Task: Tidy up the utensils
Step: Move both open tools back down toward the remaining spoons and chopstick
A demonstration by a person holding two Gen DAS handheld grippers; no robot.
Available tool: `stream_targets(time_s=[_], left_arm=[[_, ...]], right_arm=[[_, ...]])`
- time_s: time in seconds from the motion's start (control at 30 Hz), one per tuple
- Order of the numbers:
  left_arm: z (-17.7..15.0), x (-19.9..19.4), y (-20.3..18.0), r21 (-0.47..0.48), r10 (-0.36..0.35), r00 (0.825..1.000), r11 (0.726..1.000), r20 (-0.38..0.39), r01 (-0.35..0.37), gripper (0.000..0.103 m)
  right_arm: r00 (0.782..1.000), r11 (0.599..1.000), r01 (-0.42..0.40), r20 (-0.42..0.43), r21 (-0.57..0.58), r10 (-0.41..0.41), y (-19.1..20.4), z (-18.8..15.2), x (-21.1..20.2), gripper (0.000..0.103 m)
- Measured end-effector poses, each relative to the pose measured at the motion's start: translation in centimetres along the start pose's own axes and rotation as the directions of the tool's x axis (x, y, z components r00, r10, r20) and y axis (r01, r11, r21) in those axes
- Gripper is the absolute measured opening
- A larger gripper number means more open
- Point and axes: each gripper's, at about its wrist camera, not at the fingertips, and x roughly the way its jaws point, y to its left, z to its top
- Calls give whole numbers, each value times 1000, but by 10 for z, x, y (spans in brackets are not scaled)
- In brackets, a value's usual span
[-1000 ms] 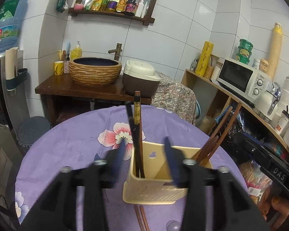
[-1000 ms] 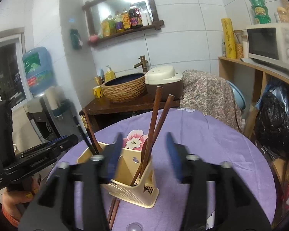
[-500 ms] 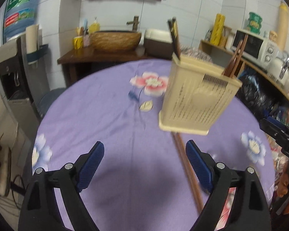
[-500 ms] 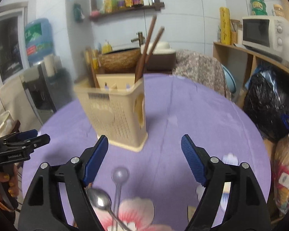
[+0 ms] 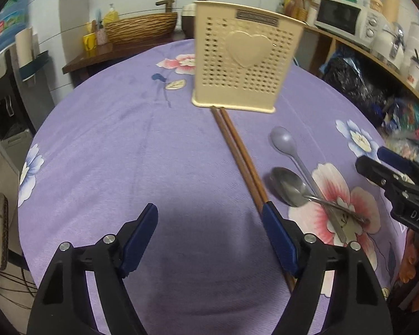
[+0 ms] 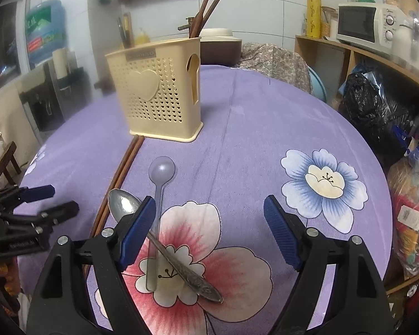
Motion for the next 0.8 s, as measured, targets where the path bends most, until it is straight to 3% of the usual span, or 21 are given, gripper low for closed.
stream_targets(time_s=[0.57, 0.8], left_arm=[[-13, 12, -19, 41, 66, 997, 997, -40, -64, 73], [3, 29, -26, 79, 75, 996, 994, -57, -70, 67]], right_arm=[[1000, 1000, -27, -5, 6, 27, 4, -5, -7, 87], [1000, 1000, -27, -4, 2, 27, 8, -5, -7, 87]])
